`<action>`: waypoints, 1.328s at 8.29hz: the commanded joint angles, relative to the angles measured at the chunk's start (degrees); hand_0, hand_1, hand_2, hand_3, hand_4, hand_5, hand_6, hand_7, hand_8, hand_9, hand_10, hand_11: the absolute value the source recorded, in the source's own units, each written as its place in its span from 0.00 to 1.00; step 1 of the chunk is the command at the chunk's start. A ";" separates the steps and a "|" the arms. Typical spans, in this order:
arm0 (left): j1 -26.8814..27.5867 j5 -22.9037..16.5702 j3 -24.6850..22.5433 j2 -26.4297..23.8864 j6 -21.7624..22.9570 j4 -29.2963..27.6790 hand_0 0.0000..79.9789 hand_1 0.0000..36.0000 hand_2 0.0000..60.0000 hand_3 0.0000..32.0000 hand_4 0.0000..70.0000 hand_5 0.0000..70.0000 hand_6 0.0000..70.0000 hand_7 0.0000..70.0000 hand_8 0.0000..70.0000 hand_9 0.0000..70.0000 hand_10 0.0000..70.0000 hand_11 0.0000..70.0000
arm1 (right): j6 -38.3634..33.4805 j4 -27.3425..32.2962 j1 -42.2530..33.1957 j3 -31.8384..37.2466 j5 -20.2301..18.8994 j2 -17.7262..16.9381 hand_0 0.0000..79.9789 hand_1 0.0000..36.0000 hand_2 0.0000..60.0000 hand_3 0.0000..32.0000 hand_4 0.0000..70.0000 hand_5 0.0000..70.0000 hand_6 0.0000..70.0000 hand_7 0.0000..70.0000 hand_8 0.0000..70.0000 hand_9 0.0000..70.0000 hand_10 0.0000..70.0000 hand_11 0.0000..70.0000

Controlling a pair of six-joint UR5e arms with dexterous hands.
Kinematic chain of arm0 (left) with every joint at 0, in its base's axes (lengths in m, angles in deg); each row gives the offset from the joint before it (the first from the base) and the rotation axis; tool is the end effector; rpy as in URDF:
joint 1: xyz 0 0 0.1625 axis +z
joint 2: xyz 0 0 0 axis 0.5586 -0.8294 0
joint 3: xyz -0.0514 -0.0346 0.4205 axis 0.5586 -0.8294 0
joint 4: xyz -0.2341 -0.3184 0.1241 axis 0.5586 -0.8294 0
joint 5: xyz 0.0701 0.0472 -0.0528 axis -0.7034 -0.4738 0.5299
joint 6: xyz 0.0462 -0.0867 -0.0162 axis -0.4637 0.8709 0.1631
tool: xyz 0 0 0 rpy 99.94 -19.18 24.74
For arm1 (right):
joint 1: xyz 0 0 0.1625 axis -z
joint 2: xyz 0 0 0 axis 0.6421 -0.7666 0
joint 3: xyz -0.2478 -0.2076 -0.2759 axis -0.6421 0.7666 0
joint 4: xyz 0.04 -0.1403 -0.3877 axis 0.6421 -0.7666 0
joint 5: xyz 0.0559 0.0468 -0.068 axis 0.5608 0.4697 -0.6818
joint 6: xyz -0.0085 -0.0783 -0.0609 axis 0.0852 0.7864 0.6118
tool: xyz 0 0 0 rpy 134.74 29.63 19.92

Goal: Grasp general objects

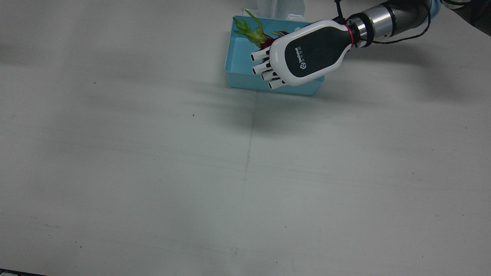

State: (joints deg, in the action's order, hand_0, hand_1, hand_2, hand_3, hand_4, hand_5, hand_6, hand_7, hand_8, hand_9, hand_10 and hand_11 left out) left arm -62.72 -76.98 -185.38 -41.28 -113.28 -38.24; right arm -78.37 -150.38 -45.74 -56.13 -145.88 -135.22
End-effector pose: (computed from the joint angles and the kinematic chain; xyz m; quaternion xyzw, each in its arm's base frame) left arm 0.3986 -0.3747 0.2075 0.1124 0.8447 -0.2074 0.4805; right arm 0.1005 -0.4608 0.6749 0.0760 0.6876 -0.7212 0.0362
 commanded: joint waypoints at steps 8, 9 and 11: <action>9.51 -0.18 0.12 0.21 -0.11 -1.82 0.62 0.31 0.00 0.00 0.16 0.00 0.06 0.12 0.02 0.00 0.11 0.17 | 0.00 0.00 0.00 0.09 0.00 0.00 0.00 0.00 0.00 0.00 0.00 0.00 0.00 0.00 0.00 0.00 0.00 0.00; 9.60 -0.18 0.12 0.47 0.07 -1.90 0.60 0.26 0.00 0.00 0.10 0.00 0.00 0.04 0.00 0.00 0.02 0.05 | 0.00 0.00 0.00 0.09 0.00 0.00 0.00 0.00 0.00 0.00 0.00 0.00 0.00 0.00 0.00 0.00 0.00 0.00; 10.91 -0.27 0.47 0.47 0.07 -2.08 0.59 0.23 0.00 0.02 0.04 0.00 0.00 0.00 0.00 0.00 0.00 0.01 | 0.00 0.00 0.00 0.09 0.00 0.00 0.00 0.00 0.00 0.00 0.00 0.00 0.00 0.00 0.00 0.00 0.00 0.00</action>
State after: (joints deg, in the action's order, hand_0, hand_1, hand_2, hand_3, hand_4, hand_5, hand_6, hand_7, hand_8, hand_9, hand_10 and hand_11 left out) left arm -52.98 -77.18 -185.27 -40.89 -113.27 -40.11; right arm -78.37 -150.39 -45.74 -56.06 -145.88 -135.22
